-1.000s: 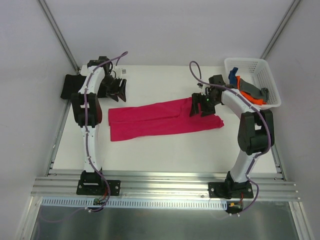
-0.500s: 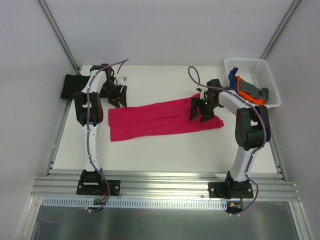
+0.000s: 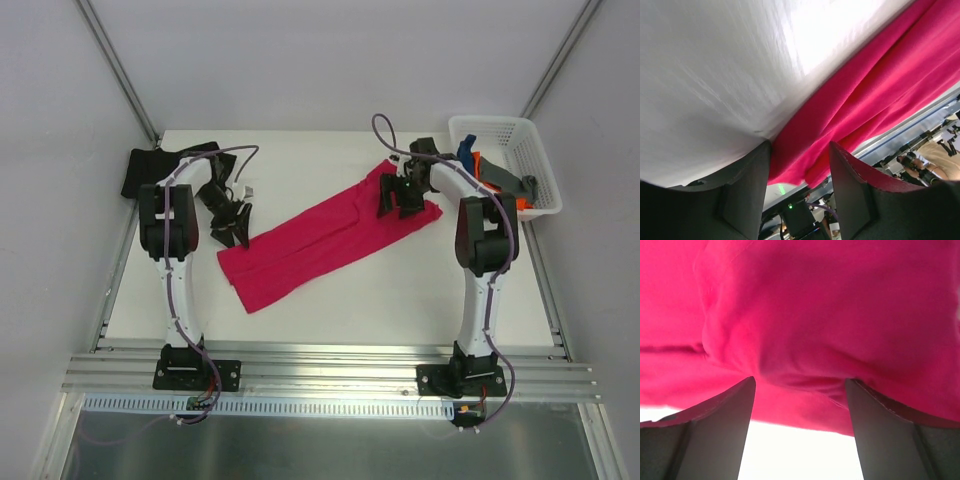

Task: Fold and stack the t-shirts
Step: Fold the tshirt

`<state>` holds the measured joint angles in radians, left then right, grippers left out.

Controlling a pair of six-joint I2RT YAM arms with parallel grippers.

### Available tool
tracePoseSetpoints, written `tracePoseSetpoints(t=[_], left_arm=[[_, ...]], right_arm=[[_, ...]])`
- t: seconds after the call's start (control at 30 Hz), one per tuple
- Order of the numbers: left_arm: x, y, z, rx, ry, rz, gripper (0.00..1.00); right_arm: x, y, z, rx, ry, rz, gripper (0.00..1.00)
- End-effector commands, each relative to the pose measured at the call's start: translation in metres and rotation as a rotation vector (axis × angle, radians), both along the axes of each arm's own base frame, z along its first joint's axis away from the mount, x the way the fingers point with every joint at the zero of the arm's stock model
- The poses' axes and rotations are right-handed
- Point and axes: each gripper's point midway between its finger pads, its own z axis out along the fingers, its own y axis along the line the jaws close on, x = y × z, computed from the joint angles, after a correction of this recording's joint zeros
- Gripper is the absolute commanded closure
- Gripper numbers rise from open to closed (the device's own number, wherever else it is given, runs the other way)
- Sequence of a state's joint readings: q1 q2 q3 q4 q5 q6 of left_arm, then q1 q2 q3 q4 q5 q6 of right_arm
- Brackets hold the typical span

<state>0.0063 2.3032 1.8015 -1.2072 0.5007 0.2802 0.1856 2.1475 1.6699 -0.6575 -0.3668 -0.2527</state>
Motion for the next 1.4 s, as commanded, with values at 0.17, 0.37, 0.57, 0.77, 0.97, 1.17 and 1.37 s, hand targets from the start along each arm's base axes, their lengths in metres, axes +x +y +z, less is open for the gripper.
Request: tracePoseSetpoints(t=[0.17, 0.37, 0.57, 0.77, 0.97, 1.17, 1.37], left_arm=[[-0.031, 0.003, 0.027, 0.014, 0.015, -0.034, 0.51], [-0.06, -0.02, 0.033, 0.006, 0.063, -0.12, 0.51], [-0.088, -0.047, 0.038, 0.005, 0.093, -0.183, 0.52], [-0.124, -0.059, 0.042, 0.009, 0.117, -0.239, 0.52], [-0.133, -0.038, 0.045, 0.124, 0.062, -0.275, 0.52], [-0.087, -0.04, 0.078, 0.142, -0.158, -0.305, 0.53], [-0.042, -0.06, 0.071, 0.081, -0.18, -0.297, 0.53]], right_arm=[[0.093, 0.017, 0.028, 0.02, -0.223, 0.01, 0.23], [0.145, 0.053, 0.054, 0.076, -0.357, 0.008, 0.23], [0.157, 0.093, 0.047, 0.151, -0.39, 0.01, 0.23], [0.156, 0.126, 0.044, 0.226, -0.381, 0.025, 0.23], [0.157, 0.14, 0.051, 0.262, -0.398, 0.033, 0.23], [0.153, 0.131, 0.081, 0.264, -0.423, 0.029, 0.22], [0.139, 0.106, 0.131, 0.264, -0.449, -0.003, 0.22]])
